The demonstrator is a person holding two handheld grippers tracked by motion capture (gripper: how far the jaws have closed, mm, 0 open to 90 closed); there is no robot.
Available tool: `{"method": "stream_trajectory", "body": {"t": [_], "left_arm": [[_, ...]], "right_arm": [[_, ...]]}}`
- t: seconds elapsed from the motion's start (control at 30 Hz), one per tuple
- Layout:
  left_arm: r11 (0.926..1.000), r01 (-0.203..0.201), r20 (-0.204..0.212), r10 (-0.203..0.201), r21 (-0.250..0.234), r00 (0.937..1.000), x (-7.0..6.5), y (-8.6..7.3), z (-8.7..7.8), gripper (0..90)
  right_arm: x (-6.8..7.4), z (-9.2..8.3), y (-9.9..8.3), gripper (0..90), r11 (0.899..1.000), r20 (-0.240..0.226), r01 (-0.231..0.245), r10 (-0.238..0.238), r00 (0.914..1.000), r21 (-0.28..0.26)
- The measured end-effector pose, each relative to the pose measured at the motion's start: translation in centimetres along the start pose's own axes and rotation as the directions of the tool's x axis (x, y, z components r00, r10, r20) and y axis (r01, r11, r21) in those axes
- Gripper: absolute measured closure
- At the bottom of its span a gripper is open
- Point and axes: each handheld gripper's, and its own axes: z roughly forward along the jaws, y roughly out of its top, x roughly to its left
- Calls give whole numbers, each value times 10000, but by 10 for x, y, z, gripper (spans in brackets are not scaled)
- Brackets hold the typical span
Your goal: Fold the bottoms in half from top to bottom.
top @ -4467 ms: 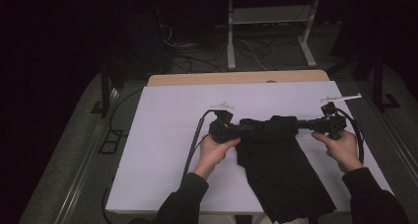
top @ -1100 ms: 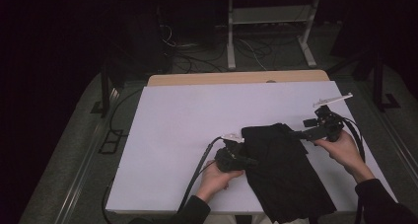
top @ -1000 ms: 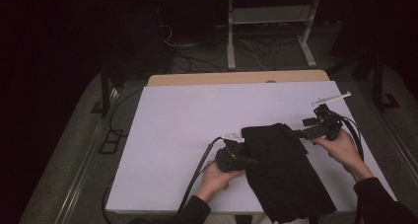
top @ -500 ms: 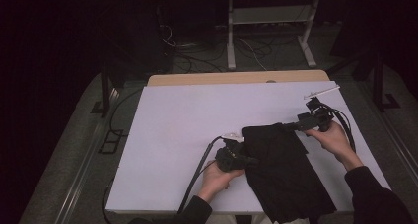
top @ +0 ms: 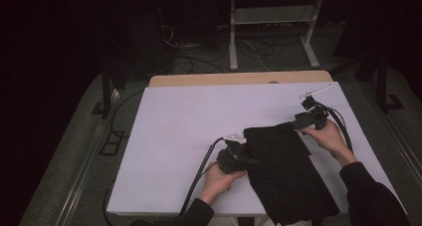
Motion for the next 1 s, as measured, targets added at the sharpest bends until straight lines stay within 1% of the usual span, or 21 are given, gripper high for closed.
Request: {"method": "stream_trajectory", "body": {"t": [0.13, 0.17, 0.23, 0.37, 0.47, 0.6, 0.63, 0.67, 0.77, 0.83, 0.87, 1.0], "left_arm": [[10000, -5, -8, 5, 18, 10000, 0, 0, 0, 868], [10000, -2, -3, 2, 30, 10000, 0, 0, 0, 867], [10000, 0, 2, 0, 66, 10000, 0, -1, 1, 868], [9999, 0, 20, 0, 128, 10000, 1, -1, 1, 868], [9999, -5, 17, 4, 135, 10000, 1, -1, 1, 867], [9998, 19, 37, -20, 179, 10000, 1, -1, 2, 867], [9998, 39, 44, -40, 177, 10000, 1, -2, 3, 867], [9998, 40, 41, -41, 170, 10000, 1, -2, 3, 867], [9998, 36, 25, -37, 185, 10000, 1, -2, 4, 867], [9998, 78, 44, -79, 188, 10000, 1, -2, 4, 867], [9998, 64, 44, -65, 192, 10000, 1, -3, 4, 867], [9997, 39, 34, -40, 241, 10000, 1, -3, 4, 867]], "right_arm": [[-1, 7, 0, 14, 9996, 7, -63, 63, 10000, 260], [-2, 8, -1, 33, 9995, -23, -67, 68, 10000, 316], [-3, 10, -2, 115, 9992, -187, -28, 35, 9998, 387], [-6, 13, -3, 177, 9987, -307, 43, -27, 9995, 515], [-7, 14, -3, 232, 9984, -446, -11, 36, 9990, 566], [-8, 17, -4, 305, 9977, -410, 26, 2, 9992, 671], [-7, 17, -4, 340, 9975, -379, -1, 28, 9993, 707], [-7, 18, -4, 402, 9973, -385, 31, -3, 9993, 734], [-5, 20, -5, 611, 9959, -181, 134, -118, 9998, 898], [-4, 20, -5, 770, 9958, -183, 192, -177, 9997, 896], [-4, 20, -4, 803, 9967, -269, 169, -148, 9995, 794], [-1, 14, -3, 826, 9991, -417, 74, -57, 9991, 425]]}}
